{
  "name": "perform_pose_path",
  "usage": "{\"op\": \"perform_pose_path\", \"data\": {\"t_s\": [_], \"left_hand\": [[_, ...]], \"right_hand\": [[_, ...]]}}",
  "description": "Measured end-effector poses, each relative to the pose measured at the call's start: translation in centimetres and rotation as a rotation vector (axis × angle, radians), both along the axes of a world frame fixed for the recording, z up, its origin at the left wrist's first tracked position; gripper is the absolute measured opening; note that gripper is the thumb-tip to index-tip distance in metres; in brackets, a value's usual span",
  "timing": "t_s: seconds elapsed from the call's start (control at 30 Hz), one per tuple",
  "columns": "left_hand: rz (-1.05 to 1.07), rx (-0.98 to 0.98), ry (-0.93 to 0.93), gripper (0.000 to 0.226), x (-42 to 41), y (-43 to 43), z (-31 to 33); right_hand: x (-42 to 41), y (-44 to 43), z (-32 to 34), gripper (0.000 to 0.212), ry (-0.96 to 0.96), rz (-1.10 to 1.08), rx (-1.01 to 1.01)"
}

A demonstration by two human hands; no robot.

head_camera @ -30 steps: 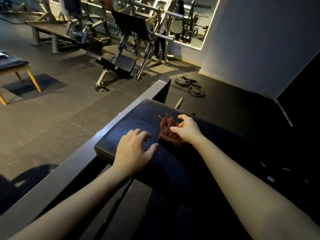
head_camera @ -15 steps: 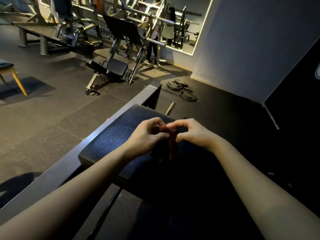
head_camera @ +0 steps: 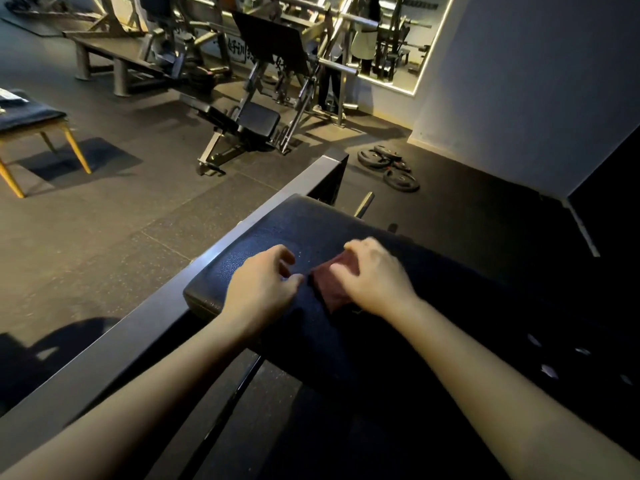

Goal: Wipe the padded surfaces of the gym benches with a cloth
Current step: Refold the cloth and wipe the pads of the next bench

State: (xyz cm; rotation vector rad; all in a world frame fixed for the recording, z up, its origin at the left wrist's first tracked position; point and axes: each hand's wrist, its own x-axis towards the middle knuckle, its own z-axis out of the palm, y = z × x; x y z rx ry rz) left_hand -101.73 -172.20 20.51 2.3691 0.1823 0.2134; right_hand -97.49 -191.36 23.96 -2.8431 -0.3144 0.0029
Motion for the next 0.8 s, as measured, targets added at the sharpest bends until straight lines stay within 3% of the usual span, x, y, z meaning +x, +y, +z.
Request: {"op": "perform_pose_path", "data": {"t_s": [0.07,0.1,0.27,0.47,0.63,0.8], "left_hand": [[-0.021,0.083,-0.089,0.02,-1.6,1.6,-1.0],[-0.043,0.125,-0.132,0.02,-2.3,2.3,-1.7],[-0.064,0.237,-0.263,0.023,-5.3,4.1,-4.0],[-0.036,0.226,-0.287,0.031,-7.7,4.3,-5.5],[-0.022,0.267,-0.281,0.045,-9.1,4.8,-5.9],[-0.033,0.31,-0.256,0.046,-9.3,5.0,-5.8]], "right_hand": [[-2.1,1.4,-2.6,0.089,0.123,-0.01,-0.139],[-2.6,1.9,-3.7,0.092,0.143,-0.022,-0.181],[-0.8,3.1,-6.2,0.064,0.04,-0.055,-0.115],[3.7,8.0,-6.1,0.056,0.002,0.122,-0.035],[-1.2,8.1,-6.6,0.053,-0.027,0.375,-0.008],[-5.7,6.0,-6.1,0.049,-0.055,0.471,0.022]]}}
